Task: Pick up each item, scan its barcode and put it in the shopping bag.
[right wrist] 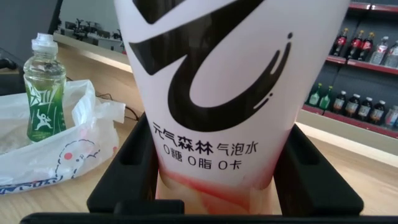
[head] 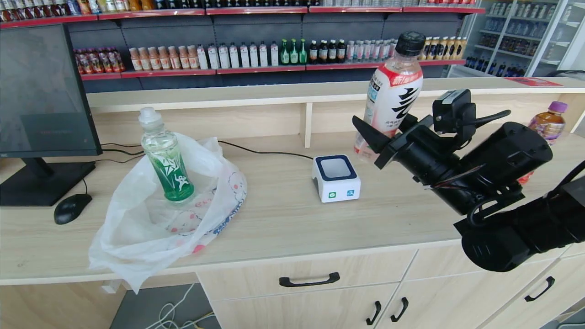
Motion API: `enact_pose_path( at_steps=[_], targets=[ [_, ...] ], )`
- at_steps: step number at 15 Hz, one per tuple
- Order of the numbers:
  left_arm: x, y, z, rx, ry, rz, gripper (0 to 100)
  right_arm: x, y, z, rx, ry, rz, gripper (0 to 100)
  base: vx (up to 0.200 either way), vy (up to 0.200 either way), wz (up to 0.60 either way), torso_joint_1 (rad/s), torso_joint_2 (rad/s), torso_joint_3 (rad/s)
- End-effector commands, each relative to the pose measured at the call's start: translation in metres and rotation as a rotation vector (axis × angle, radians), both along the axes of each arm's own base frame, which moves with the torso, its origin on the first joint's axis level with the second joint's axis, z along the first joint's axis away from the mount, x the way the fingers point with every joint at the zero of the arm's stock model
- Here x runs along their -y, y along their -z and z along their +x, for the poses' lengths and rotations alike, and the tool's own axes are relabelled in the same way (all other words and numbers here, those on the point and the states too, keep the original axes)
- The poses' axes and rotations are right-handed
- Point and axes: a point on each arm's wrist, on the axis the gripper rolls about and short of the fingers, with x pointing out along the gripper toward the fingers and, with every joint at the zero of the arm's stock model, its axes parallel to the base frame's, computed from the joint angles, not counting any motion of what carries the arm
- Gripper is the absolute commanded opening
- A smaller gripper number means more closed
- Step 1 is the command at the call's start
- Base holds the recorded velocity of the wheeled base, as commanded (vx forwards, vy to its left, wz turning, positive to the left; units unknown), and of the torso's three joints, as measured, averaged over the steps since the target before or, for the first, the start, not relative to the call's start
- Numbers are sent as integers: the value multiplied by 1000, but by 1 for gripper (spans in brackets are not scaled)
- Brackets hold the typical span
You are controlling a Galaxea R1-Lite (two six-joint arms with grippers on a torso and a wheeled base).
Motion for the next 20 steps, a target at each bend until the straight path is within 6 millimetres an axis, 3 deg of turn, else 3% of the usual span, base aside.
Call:
enact_pose_path(
  at_steps=[1,6,10,14,20],
  targets=[
    [0,0,0,0,0,1,100,0,0,0,2,1,-1,0,0,0,0,0,0,0],
    [0,0,0,1,0,-1,100,4,-1,6,25,29,-16,0,0,0,0,0,0,0],
    [0,0,0,1,0,1,100,25,-11,26,198,63,-154,0,0,0,0,0,0,0],
    [0,0,0,1,0,1,100,20,10,36,262,31,-298,0,0,0,0,0,0,0],
    [0,0,0,0,0,4,100,18,33,51,244,51,-345,0,0,0,0,0,0,0]
  ],
)
